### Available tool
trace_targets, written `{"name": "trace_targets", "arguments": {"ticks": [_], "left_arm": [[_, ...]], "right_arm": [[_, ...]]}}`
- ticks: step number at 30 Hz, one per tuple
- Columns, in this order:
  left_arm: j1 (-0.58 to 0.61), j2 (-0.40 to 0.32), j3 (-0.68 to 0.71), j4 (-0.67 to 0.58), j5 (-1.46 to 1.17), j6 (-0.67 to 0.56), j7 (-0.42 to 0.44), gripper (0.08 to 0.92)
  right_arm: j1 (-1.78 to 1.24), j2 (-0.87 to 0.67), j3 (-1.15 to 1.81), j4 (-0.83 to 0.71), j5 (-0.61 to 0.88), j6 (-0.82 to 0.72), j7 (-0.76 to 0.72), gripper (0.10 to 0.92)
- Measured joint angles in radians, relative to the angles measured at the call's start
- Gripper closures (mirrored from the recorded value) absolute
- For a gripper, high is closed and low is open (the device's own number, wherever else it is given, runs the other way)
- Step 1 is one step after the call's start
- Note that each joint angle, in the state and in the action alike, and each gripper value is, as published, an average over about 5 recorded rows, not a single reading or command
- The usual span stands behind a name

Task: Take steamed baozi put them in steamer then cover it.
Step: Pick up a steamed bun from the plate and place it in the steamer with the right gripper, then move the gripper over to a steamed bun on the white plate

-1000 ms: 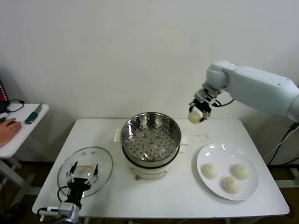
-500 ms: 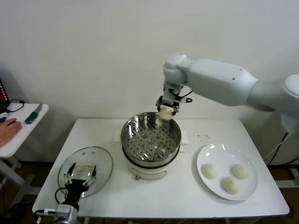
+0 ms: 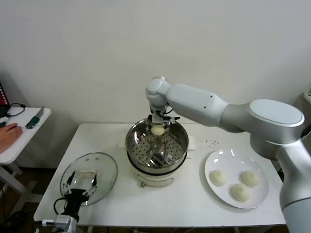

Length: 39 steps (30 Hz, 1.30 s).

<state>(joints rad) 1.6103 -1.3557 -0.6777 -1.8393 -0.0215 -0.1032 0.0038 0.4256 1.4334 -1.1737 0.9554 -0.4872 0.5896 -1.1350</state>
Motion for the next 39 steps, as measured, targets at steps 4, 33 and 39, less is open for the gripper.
{"name": "trace_targets", "arguments": {"ticks": [4, 33, 39], "left_arm": [[0.0, -0.002, 0.002, 0.003, -0.001, 0.0, -0.002, 0.177], [0.008, 0.004, 0.012, -0.014, -0.01, 0.018, -0.01, 0.177], [0.005, 0.004, 0.02, -0.029, -0.01, 0.025, -0.009, 0.177]], "right_arm": [[-0.026, 0.006, 0.009, -0.011, -0.025, 0.003, 0.0, 0.299], [0.244, -0.287, -0.165, 0.248, 0.434, -0.305, 0.044, 0.203], [0.317, -0.466, -0.265, 0.345, 0.689, -0.56, 0.082, 0.203]]}}
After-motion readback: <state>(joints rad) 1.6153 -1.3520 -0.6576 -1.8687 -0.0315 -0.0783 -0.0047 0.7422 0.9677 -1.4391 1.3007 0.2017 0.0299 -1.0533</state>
